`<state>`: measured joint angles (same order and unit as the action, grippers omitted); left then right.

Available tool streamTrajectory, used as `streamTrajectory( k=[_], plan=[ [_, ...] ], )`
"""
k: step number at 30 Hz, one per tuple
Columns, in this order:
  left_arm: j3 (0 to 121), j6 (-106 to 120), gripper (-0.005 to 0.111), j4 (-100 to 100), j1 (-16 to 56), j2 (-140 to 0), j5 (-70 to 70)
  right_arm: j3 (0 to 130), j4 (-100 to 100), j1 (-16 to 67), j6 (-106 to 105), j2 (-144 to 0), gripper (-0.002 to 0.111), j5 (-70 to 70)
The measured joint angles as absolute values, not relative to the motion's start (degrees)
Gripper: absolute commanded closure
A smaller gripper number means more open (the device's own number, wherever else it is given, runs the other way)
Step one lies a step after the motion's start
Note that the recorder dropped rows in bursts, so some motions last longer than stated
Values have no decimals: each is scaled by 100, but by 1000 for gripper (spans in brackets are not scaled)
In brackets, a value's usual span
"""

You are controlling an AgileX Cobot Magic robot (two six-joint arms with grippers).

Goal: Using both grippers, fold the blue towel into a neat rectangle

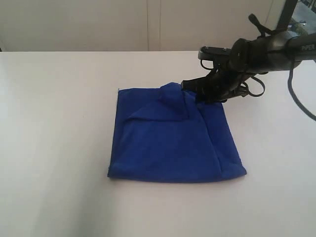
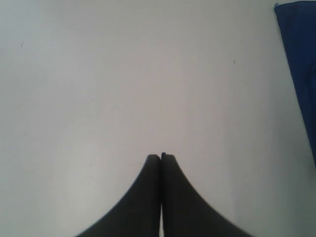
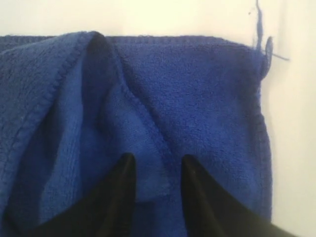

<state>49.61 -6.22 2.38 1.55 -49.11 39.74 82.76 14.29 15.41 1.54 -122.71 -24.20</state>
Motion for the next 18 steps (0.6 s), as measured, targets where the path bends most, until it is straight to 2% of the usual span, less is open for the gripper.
streamTrajectory(
  k=[13,18],
  plan=[
    [4961,-622,107,238,155,-4911,3974,8276,1354,1541,165,-12429,75,-2404],
    [4961,-622,107,238,155,-4911,3974,8276,1354,1541,176,-12429,85,-2404]
  ],
)
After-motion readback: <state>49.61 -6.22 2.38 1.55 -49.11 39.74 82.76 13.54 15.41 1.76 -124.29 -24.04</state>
